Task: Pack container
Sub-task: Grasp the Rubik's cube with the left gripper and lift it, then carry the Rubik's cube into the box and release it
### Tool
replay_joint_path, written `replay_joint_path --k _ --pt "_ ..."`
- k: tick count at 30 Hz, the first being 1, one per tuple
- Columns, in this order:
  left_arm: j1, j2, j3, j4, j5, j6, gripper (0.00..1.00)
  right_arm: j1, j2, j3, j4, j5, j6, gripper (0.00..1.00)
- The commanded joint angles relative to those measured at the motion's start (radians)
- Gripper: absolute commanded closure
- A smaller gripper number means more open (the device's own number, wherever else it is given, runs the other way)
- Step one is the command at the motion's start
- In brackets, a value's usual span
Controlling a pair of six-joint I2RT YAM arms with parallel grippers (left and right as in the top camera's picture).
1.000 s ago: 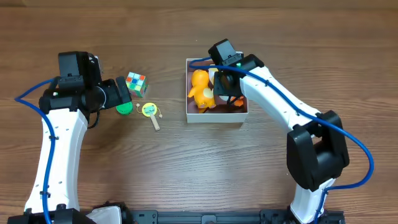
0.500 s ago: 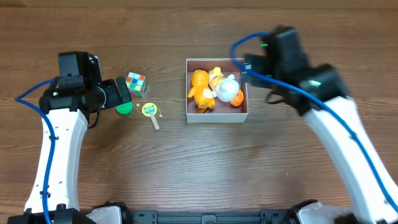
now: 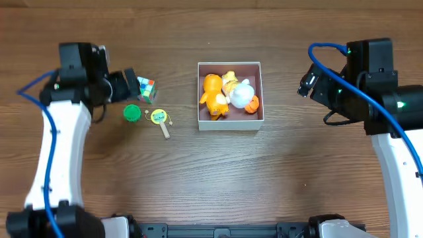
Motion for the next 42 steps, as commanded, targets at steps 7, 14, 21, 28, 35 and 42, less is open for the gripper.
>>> replay_joint_path --k 7,14,21,28,35,42 --pt "-0.102 0.478 0.416 -0.064 -0.111 0.301 0.09 -0.001 -0.010 0.015 0.005 -0.010 0.005 0.00" --pt "-0.174 0.623 0.419 0.006 -0.234 0.251 0.03 -0.001 -0.009 0.015 0.005 -0.010 0.005 0.00" --pt "-0.172 0.695 0.418 -0.012 -0.257 0.175 0.04 -0.001 -0.009 0.015 0.005 -0.010 0.005 0.00" --pt "-0.173 0.723 0.417 -0.054 -0.249 0.175 0.42 -0.001 -0.009 0.015 0.005 -0.010 0.005 0.00" --pt "-0.173 0.713 0.440 -0.106 -0.227 0.172 0.56 -0.001 -0.009 0.015 0.005 -0.010 0.005 0.00" --pt "-0.212 0.614 0.818 -0.435 -0.130 0.083 0.67 -0.001 -0.009 0.015 0.004 -0.010 0.005 0.00"
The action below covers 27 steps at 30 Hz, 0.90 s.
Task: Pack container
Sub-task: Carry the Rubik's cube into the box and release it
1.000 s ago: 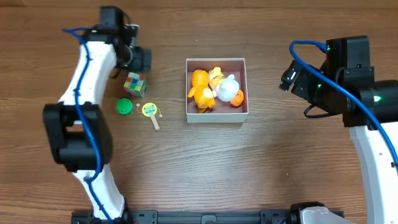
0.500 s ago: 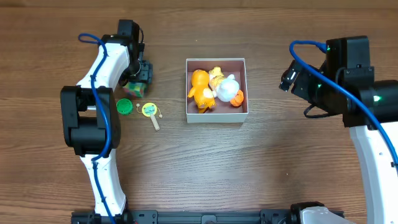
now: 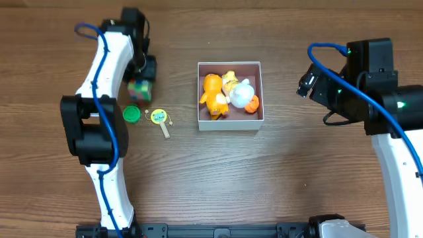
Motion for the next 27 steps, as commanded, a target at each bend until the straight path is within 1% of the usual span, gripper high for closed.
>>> replay_joint_path --k 1,3,5,7,9,12,14,16,17,20,21,22,23,24,25,26,27 --pt "-0.054 -0.098 0.211 -0.106 0.111 -0.059 0.67 -0.001 -0.010 0.015 0.004 0.005 0.005 0.00" --pt "-0.111 -0.134 0.265 -0.127 0.144 -0.084 0.67 -0.001 -0.010 0.015 0.004 0.005 0.005 0.00" --pt "-0.188 -0.161 0.270 -0.123 0.150 -0.119 0.66 -0.001 -0.010 0.015 0.004 0.005 0.005 0.00" --pt "-0.303 -0.157 0.264 -0.113 0.145 -0.183 0.66 -0.001 -0.010 0.015 0.005 0.005 0.005 0.00" --pt "-0.412 -0.133 0.245 -0.088 0.117 -0.256 0.66 -0.001 -0.010 0.015 0.004 0.005 0.005 0.00" --pt "-0.527 -0.074 0.229 -0.053 0.043 -0.349 0.65 -0.001 -0.010 0.015 -0.003 0.005 0.005 0.00" --pt "-0.587 -0.018 0.228 -0.028 0.035 -0.391 0.65 -0.001 -0.010 0.015 -0.006 0.005 0.005 0.00" --pt "-0.631 0.047 0.229 -0.002 0.027 -0.407 0.66 -0.001 -0.010 0.015 -0.006 0.005 0.005 0.00" --pt "-0.643 0.076 0.229 -0.001 0.008 -0.434 0.66 -0.001 -0.010 0.015 -0.007 0.005 0.005 0.00" --pt "-0.651 0.151 0.229 -0.018 -0.015 -0.489 0.67 -0.001 -0.010 0.015 -0.014 0.006 0.005 0.00" --pt "-0.650 0.159 0.228 -0.024 -0.017 -0.502 0.70 -0.001 -0.010 0.015 -0.014 0.006 0.005 0.00" --pt "-0.649 0.163 0.229 -0.027 -0.023 -0.508 0.69 -0.001 -0.010 0.015 -0.013 0.006 0.005 0.00" --pt "-0.649 0.162 0.229 -0.027 -0.033 -0.508 0.67 -0.001 -0.010 0.015 -0.013 0.006 0.005 0.00" --pt "-0.649 0.161 0.230 -0.027 -0.042 -0.507 0.61 -0.001 -0.010 0.015 -0.013 0.006 0.005 0.00" --pt "-0.649 0.158 0.230 -0.031 -0.040 -0.507 0.51 -0.001 -0.010 0.015 -0.013 0.005 0.005 0.00" --pt "-0.649 0.154 0.230 -0.038 -0.040 -0.507 0.45 -0.001 -0.010 0.015 -0.014 0.006 0.005 0.00" --pt "-0.649 0.145 0.231 -0.049 -0.036 -0.506 0.32 -0.001 -0.010 0.015 -0.014 0.005 0.005 0.00"
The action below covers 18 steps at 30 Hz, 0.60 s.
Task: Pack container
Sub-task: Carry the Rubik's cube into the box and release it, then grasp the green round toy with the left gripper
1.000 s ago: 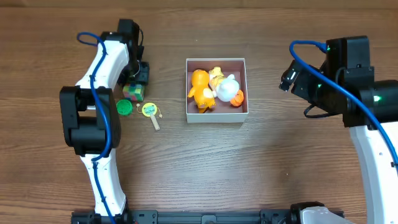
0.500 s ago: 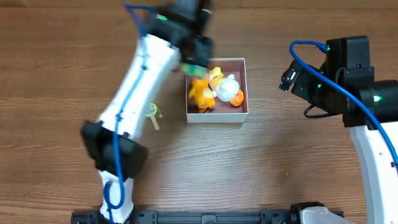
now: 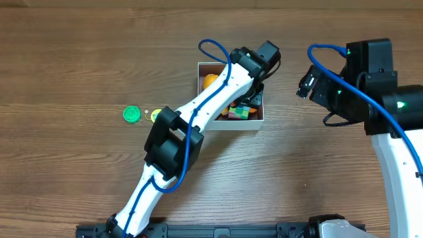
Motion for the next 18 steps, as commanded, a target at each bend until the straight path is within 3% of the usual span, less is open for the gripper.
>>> replay_joint_path --k 1,2,4,9,14,18 --pt "0.005 -0.042 0.018 -0.030 -0.028 -0.030 0.25 -0.001 -0.010 0.015 -0.001 0.006 0.005 0.00" --pt "0.005 -0.051 0.032 -0.045 -0.029 -0.025 0.10 -0.001 -0.010 0.015 -0.001 0.006 0.005 0.00" --pt "0.011 -0.083 0.083 -0.080 -0.033 -0.006 0.00 -0.001 -0.010 0.015 -0.001 0.006 0.005 0.00" --pt "0.060 -0.230 0.222 -0.209 -0.114 0.042 0.01 -0.001 -0.010 0.015 -0.001 0.006 0.000 0.00" --pt "0.185 -0.407 0.240 -0.421 -0.254 0.085 0.00 -0.001 -0.010 0.015 0.000 0.006 0.000 0.00" --pt "0.361 -0.469 0.185 -0.440 -0.156 0.247 0.00 -0.001 -0.010 0.015 -0.003 0.006 0.000 0.00"
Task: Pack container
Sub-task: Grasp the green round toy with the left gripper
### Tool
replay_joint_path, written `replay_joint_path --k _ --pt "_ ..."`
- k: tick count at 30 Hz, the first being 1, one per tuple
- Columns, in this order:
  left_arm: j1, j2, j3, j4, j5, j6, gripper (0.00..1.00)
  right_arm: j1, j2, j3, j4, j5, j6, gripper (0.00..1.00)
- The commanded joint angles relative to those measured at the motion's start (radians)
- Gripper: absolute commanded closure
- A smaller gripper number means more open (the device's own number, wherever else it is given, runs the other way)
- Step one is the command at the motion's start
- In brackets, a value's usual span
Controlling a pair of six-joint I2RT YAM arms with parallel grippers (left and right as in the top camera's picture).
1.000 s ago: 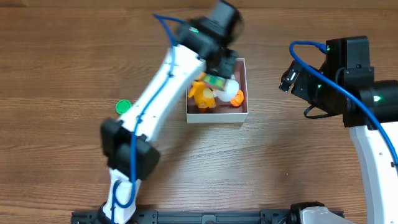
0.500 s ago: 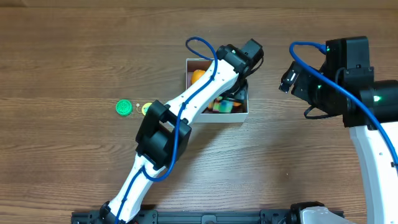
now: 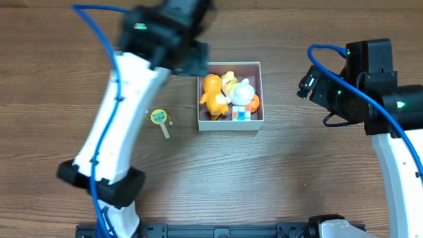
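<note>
The white box (image 3: 259, 92) with a reddish inside stands at mid-table. In it lie an orange toy (image 3: 211, 92), a yellow toy (image 3: 229, 78), a white toy (image 3: 242, 90) and a colourful puzzle cube (image 3: 240, 114) at its front right corner. My left arm is raised and blurred; its gripper (image 3: 195, 58) hangs just off the box's far left corner, jaws not discernible. My right gripper (image 3: 305, 83) hovers to the right of the box, its fingers too dark to read.
A small yellow-green disc on a wooden stick (image 3: 159, 119) lies on the wooden table (image 3: 277, 172) left of the box. The left arm's white link (image 3: 115, 125) crosses the table beside it.
My left gripper was down in the box's front right corner with the cube. Now it is outside the box at its far left corner, and the cube lies free in the box.
The cube first lay on the table left of the box, beside my left gripper. Then the gripper stood over the cube. Then it was in the box with the cube. Now the cube rests there alone. The right arm has stayed still.
</note>
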Motion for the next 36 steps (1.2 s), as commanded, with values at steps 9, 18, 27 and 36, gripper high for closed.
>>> replay_joint_path --k 9,18,27,36 --pt "0.442 -0.019 -0.704 0.226 0.114 0.205 0.00 -0.001 -0.010 0.015 -0.030 0.018 0.000 0.00" --pt "0.502 -0.018 -1.076 0.684 0.236 0.274 0.05 -0.001 -0.010 0.015 -0.053 0.017 0.001 0.00" --pt "0.503 -0.013 -1.101 0.800 0.216 0.275 0.10 -0.001 -0.010 0.015 -0.060 0.017 0.001 0.00" --pt "0.503 0.033 -1.109 0.808 0.185 0.274 0.17 -0.001 -0.010 0.015 -0.075 0.018 0.001 0.00"
